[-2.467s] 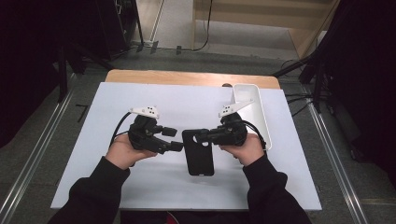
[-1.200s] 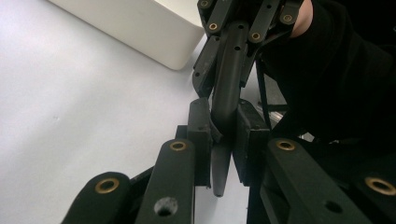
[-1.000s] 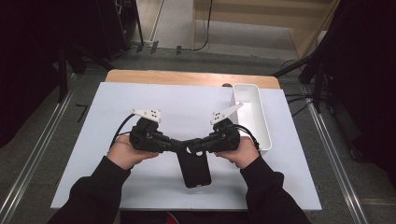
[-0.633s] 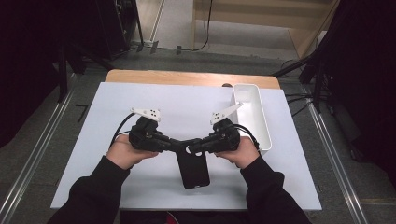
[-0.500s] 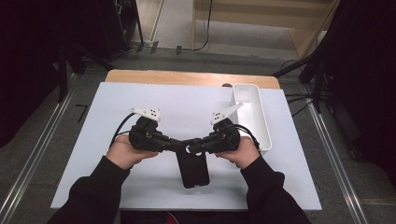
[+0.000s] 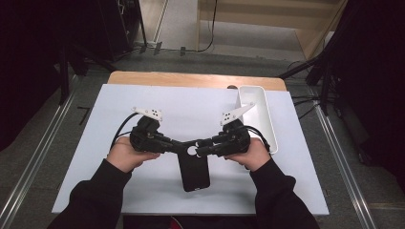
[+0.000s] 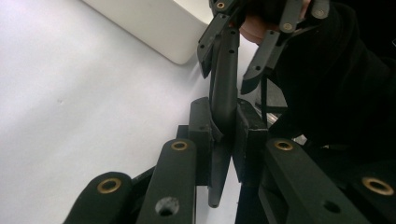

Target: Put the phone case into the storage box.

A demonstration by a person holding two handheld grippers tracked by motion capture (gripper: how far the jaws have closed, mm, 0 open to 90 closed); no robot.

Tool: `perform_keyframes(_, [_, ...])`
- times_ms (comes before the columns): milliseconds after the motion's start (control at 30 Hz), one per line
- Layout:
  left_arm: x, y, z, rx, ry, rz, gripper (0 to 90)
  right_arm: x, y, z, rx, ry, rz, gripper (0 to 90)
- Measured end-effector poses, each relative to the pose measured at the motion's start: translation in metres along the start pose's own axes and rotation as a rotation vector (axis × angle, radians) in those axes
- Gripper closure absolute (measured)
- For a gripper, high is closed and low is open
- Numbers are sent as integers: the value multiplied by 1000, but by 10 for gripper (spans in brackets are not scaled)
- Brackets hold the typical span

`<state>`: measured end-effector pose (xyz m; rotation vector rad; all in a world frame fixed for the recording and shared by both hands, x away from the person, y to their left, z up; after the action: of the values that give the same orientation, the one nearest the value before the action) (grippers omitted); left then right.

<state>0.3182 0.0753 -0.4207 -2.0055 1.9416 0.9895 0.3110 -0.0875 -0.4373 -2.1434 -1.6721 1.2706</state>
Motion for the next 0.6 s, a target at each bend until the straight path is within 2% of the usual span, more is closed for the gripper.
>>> perform_keyframes(233, [-5, -1, -2, -10, 0, -29, 789, -4, 0, 0, -12, 13, 21, 534])
perform_keyframes(433, [-11, -3, -4, -10, 4, -79, 789, -5, 2, 0, -18, 30, 52, 475])
perform_keyframes(500, [-14, -4, -6, -7, 14, -107, 789, -6, 4, -1, -4, 48, 70, 441])
perform_keyframes(533, [-14, -4, -6, -7, 14, -107, 789, -6, 4, -1, -4, 48, 70, 441])
perform_keyframes(600, [-17, -3, -8, 3, 19, -121, 790, -6, 4, -3, -17, 80, 66, 382])
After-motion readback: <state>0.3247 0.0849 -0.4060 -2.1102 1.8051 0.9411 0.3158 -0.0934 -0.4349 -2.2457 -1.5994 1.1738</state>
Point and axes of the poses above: each handheld gripper's, and its own axes: x roughly forward along the jaws, z roughly out of its underside, y roughly to its right, the point moved 7 cm from there along x, roughly forward along the jaws, and after that the axes turned 13 degrees about x, right-handed, at the moved point
